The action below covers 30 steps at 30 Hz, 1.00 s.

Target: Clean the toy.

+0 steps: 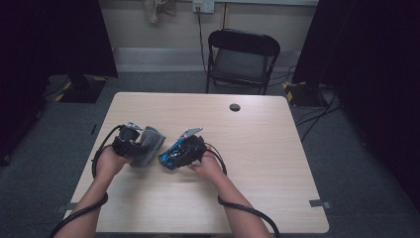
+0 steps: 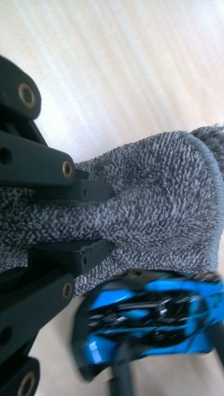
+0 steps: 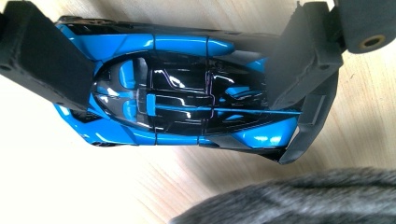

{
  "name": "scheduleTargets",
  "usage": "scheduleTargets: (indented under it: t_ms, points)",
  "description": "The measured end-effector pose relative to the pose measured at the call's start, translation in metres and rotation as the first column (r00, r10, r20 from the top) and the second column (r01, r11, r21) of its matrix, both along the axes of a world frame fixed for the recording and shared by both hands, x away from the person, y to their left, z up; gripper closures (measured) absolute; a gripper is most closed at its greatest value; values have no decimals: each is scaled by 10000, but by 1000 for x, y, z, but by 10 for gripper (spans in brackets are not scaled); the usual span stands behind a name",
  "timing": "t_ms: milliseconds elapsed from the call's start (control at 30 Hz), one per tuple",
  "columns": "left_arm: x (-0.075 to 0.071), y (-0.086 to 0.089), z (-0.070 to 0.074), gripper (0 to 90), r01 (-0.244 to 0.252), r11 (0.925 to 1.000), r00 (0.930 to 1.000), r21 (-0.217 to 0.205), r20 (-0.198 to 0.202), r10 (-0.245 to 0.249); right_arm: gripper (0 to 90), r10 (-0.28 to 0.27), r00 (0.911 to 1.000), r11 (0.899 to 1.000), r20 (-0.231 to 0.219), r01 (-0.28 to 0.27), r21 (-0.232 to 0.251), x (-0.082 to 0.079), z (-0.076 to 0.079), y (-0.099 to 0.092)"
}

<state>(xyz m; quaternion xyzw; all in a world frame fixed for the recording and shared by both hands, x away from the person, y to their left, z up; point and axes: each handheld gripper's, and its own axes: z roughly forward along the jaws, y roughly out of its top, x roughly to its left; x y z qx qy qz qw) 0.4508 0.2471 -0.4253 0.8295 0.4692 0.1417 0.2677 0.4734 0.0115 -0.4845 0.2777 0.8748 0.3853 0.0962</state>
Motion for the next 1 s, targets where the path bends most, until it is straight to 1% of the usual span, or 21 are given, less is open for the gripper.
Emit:
scheduleTargets:
  t_ms: [33,167,233,267,300,467,500,533,567,633,667,733,767,800,833,867,1000]
  points:
    - [4,-1,1,743,50,10000,10000,-32,-47,-51,81,5,10000,10000,11,-5,13,0,0,0]
    - [19,-11,2,742,69,10000,10000,33,58,-69,81,13,10000,10000,1,-13,0,0,0,0]
    - [27,-17,2,742,138,9999,9999,104,63,-138,81,9,10000,10000,-23,-9,-8,0,0,0]
    - [30,-20,1,742,91,9999,9999,102,128,-92,81,18,10000,10000,-14,-18,-15,0,0,0]
    - [34,-22,0,742,177,9997,9998,193,67,-178,81,21,10000,10000,-17,-21,-14,0,0,0]
    - [51,-33,-8,743,65,9990,10000,440,3,-66,80,45,10000,10000,-26,-45,-11,1,0,0]
    - [54,-36,-11,743,26,9994,10000,359,-75,-23,80,52,10000,10000,-14,-52,3,1,0,0]
    - [56,-38,-13,743,71,9990,9999,435,-75,-67,80,63,10000,10000,-15,-63,-1,1,0,0]
    - [59,-41,-17,743,10,9992,10000,412,-65,-8,80,74,10000,10000,-10,-74,19,1,0,0]
    - [63,-46,-21,743,143,9985,9999,521,-89,-139,81,69,10000,10000,-30,-69,-10,1,0,0]
    - [65,-49,-24,743,165,9987,9997,492,-176,-156,80,67,10000,10000,-38,-67,-14,1,0,0]
    - [67,-54,-28,742,269,9988,9996,410,-116,-264,80,73,10000,10000,-18,-73,7,1,0,0]
    - [69,-57,-30,741,338,9980,9994,540,-84,-334,80,80,10000,9999,4,-80,65,1,-1,-1]
    - [70,-59,-32,740,444,9973,9990,580,-40,-443,80,79,10000,9999,13,-79,78,1,-1,-1]
    - [70,-62,-34,737,681,9961,9977,567,-72,-678,81,72,10000,9999,9,-72,89,1,-1,-1]
    - [70,-65,-35,736,935,9931,9956,709,-14,-937,80,72,10000,9999,14,-73,79,1,-1,-1]
    - [70,-71,-37,736,1132,9907,9936,754,-29,-1133,80,47,10000,9999,23,-47,118,0,-1,-1]
